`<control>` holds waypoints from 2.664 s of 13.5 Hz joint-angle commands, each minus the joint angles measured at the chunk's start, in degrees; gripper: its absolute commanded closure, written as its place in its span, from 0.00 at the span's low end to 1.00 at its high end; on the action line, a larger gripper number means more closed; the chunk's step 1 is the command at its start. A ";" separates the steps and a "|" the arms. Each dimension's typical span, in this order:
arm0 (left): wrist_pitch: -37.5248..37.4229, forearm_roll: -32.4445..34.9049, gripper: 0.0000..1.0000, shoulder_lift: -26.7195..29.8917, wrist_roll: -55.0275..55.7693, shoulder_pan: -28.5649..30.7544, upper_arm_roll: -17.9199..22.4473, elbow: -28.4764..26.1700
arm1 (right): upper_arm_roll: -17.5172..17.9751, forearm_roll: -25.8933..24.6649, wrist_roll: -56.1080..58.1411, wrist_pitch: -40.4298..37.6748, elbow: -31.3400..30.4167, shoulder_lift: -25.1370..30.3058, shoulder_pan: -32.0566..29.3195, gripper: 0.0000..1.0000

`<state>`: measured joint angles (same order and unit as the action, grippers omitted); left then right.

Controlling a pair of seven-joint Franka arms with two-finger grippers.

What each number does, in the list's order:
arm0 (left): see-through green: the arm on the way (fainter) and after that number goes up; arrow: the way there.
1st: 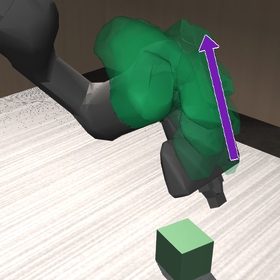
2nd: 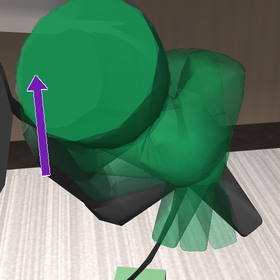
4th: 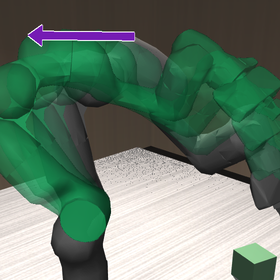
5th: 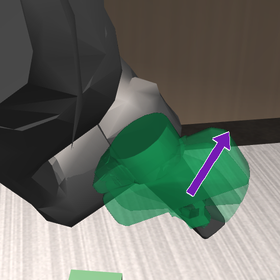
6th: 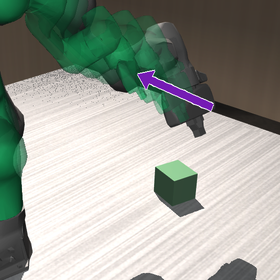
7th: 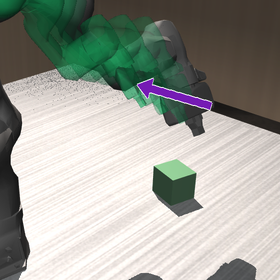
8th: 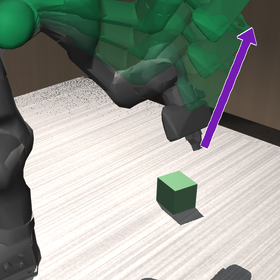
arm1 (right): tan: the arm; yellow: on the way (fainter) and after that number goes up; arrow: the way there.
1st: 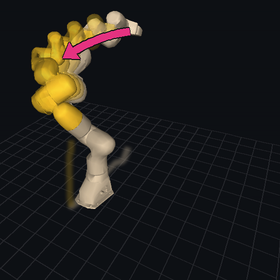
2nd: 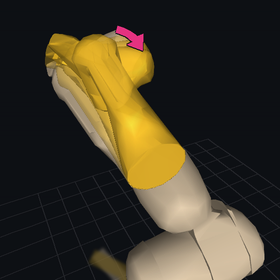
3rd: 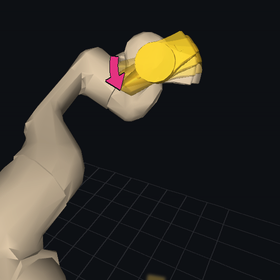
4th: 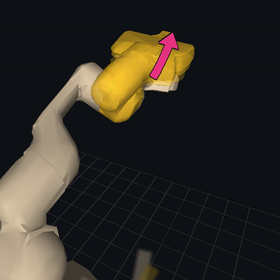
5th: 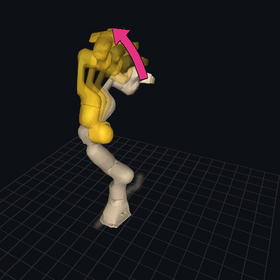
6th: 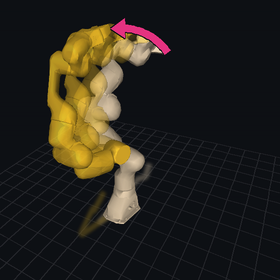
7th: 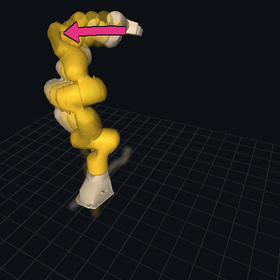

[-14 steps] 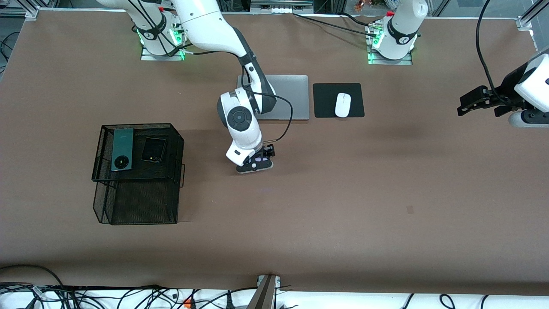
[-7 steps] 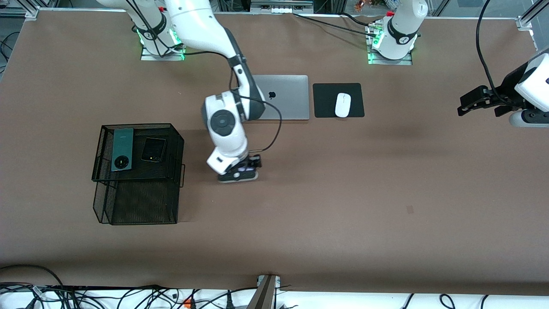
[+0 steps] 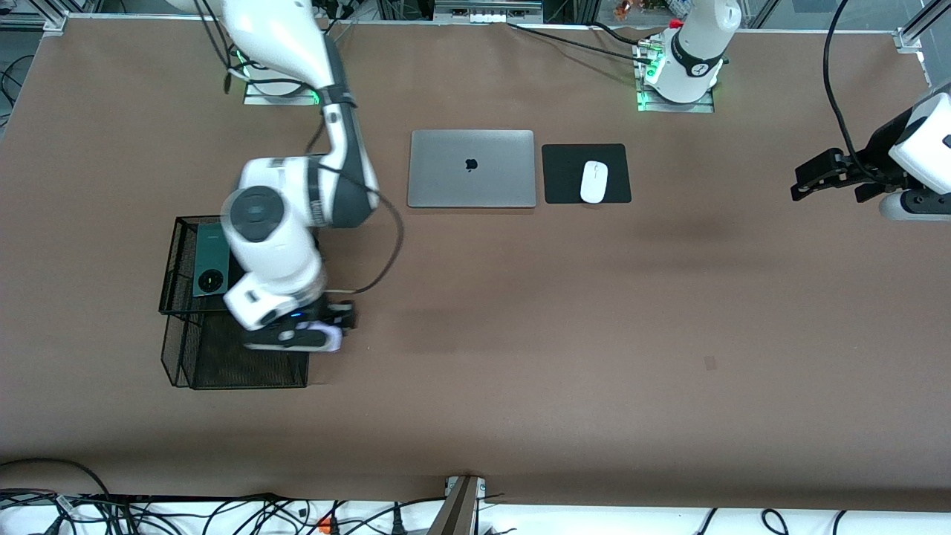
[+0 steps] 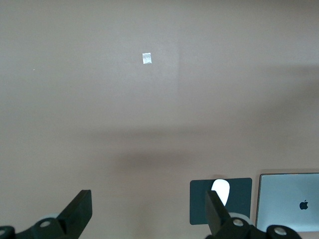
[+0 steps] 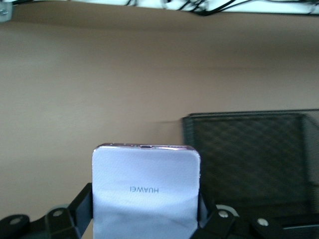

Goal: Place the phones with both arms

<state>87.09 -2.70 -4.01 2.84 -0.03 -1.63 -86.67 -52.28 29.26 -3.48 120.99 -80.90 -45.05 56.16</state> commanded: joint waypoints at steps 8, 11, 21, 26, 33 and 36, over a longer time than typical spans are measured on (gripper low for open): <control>-0.17 -0.47 0.00 0.23 -0.73 -0.67 -0.13 0.18 | 7.18 5.89 17.97 3.54 -1.01 -2.85 -18.26 1.00; -0.26 -0.47 0.00 0.23 -0.73 -0.67 -0.13 0.18 | 10.10 6.07 19.57 3.38 -1.98 -2.85 -20.04 0.93; -0.26 0.85 0.00 0.32 -0.73 -0.59 -0.13 0.18 | 10.18 6.07 19.39 2.32 -5.85 -2.41 -19.51 0.01; -0.35 0.76 0.00 0.32 -0.73 -0.67 -0.13 0.18 | 6.60 5.63 19.65 -6.52 -3.58 1.27 -19.51 0.01; -0.70 0.76 0.00 0.40 -0.73 -0.59 -0.13 0.18 | -5.35 4.84 18.95 -33.69 2.05 12.97 -19.25 0.00; -0.70 0.76 0.00 0.40 -0.73 -0.50 -0.13 0.18 | -8.54 4.32 17.38 -37.67 7.58 12.89 -20.55 0.00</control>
<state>87.00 -2.66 -4.02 2.84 -0.61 -1.70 -86.68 -60.31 33.98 15.27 85.67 -77.00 -31.20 36.68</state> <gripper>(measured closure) 0.000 0.000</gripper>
